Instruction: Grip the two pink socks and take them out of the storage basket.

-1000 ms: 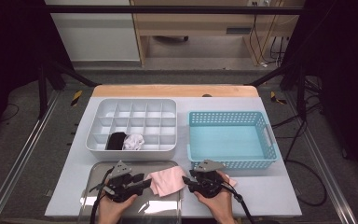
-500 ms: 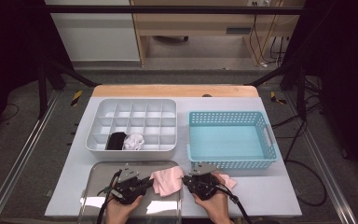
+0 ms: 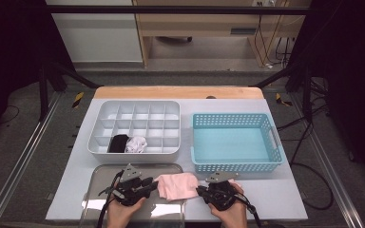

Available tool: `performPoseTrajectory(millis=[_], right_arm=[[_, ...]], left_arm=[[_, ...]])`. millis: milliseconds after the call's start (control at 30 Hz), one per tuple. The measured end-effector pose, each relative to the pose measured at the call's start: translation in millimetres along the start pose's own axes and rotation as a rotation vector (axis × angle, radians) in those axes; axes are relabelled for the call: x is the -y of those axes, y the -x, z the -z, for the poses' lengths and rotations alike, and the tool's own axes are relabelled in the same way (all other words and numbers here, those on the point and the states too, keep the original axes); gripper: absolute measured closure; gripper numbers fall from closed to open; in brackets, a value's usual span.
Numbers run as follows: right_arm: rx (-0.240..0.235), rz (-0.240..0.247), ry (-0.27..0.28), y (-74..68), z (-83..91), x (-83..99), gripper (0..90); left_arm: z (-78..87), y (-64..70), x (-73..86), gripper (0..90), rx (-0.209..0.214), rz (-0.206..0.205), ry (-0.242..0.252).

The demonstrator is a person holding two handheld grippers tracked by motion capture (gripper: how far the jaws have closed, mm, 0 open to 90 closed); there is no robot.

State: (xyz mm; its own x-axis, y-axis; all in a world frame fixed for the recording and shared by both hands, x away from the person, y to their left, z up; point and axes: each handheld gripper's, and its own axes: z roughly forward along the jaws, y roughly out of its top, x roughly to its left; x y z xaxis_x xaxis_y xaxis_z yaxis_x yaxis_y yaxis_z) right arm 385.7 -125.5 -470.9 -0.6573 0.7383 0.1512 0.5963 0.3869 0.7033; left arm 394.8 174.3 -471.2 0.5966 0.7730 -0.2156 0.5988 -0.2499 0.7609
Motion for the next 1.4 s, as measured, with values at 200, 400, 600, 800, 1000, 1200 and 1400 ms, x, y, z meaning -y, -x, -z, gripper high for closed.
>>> performPoseTrajectory(millis=[200,400,600,800,1000,1200,1400], right_arm=[[0.032,0.005,0.073,4.2,7.9,-2.5,71.3],[0.051,-0.016,0.089,6.4,4.9,-2.4,67.2],[0.037,0.000,0.044,4.3,-8.3,-1.0,73.1],[0.052,0.028,0.015,-0.7,-10.1,-2.5,87.6],[0.041,0.017,0.024,2.4,7.0,-0.5,88.7],[0.024,0.010,-0.004,4.9,7.7,3.8,86.1],[0.043,0.008,0.062,5.2,9.5,0.1,74.4]], left_arm=[[15.9,2.8,7.4,48.9,0.006,0.009,0.047],[1.4,19.9,8.8,53.8,0.020,-0.019,0.002],[-10.7,31.8,9.9,68.0,-0.036,-0.062,-0.039],[-10.0,32.4,8.4,86.6,-0.033,-0.093,-0.052],[8.4,24.3,10.0,87.4,0.027,-0.083,-0.052],[16.7,13.4,15.2,86.5,0.036,-0.094,-0.077],[14.6,9.8,13.6,69.0,0.004,-0.078,-0.048]])
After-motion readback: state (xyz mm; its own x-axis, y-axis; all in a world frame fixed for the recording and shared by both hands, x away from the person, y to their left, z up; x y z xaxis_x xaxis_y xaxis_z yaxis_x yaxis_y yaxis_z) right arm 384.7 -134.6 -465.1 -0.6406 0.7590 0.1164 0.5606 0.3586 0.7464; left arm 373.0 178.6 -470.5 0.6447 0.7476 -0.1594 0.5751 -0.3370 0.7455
